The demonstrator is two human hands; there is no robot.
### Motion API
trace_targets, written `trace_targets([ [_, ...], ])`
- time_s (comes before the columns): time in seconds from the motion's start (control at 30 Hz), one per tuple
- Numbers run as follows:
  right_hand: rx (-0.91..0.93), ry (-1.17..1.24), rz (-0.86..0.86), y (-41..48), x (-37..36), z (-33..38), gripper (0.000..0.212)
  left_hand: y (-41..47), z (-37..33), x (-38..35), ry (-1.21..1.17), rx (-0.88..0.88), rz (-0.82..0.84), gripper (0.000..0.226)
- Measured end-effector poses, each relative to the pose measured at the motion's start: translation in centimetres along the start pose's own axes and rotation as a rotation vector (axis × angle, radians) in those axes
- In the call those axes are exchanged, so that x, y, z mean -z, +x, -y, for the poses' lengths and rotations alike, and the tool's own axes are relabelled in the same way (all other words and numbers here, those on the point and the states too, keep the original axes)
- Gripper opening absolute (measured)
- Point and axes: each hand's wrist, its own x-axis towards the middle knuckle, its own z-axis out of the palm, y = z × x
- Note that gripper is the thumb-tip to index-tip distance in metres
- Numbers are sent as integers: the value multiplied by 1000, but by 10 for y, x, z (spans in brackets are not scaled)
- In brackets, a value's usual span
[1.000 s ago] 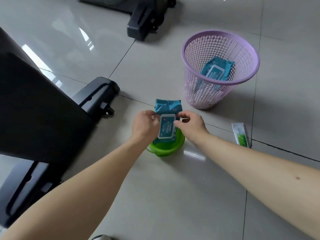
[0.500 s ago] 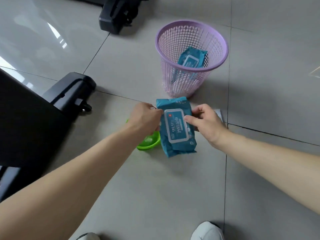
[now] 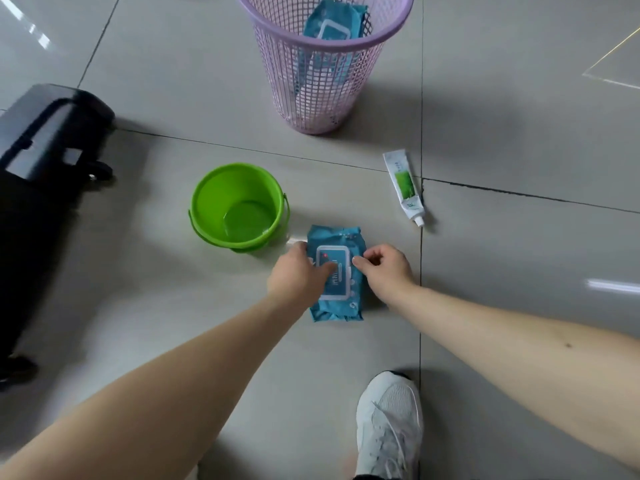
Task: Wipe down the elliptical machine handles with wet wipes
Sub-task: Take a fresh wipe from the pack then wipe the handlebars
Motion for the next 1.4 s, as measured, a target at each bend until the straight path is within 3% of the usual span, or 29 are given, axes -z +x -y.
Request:
trace_targets([
  [0.13, 35, -27, -26, -12, 3, -5, 15, -12, -1, -19, 164, -41, -31, 72],
  [0.3, -22, -60, -61, -22, 0, -9, 38, -11, -15, -32, 266, -36, -34, 74],
  [0.4, -137, -32, -55, -20, -1, -8, 39, -10, -23, -35, 311, -58, -32, 84],
  [0.5, -123, -21, -45, -16, 4, -6, 43, -10, -25, -34, 347, -60, -21, 95],
  [0.83, -24, -85, 8, -17, 8, -2, 44, -12, -15, -42, 266, -72, 6, 80],
  [0.97, 32, -109, 2, -17, 6, -4, 37, -12, -10, -39, 200, -64, 24, 80],
  [1.17, 65, -85, 53, -14, -1, -5, 20, -15, -9, -33, 123, -33, 30, 63],
  [1.33, 83, -85, 93, -6, 4, -8, 13, -20, -4, -22, 42, -102, 81, 44],
  [1.4, 105, -90, 57, -8, 2, -11, 14, -22, 5, -14, 17, -139, 96, 50],
])
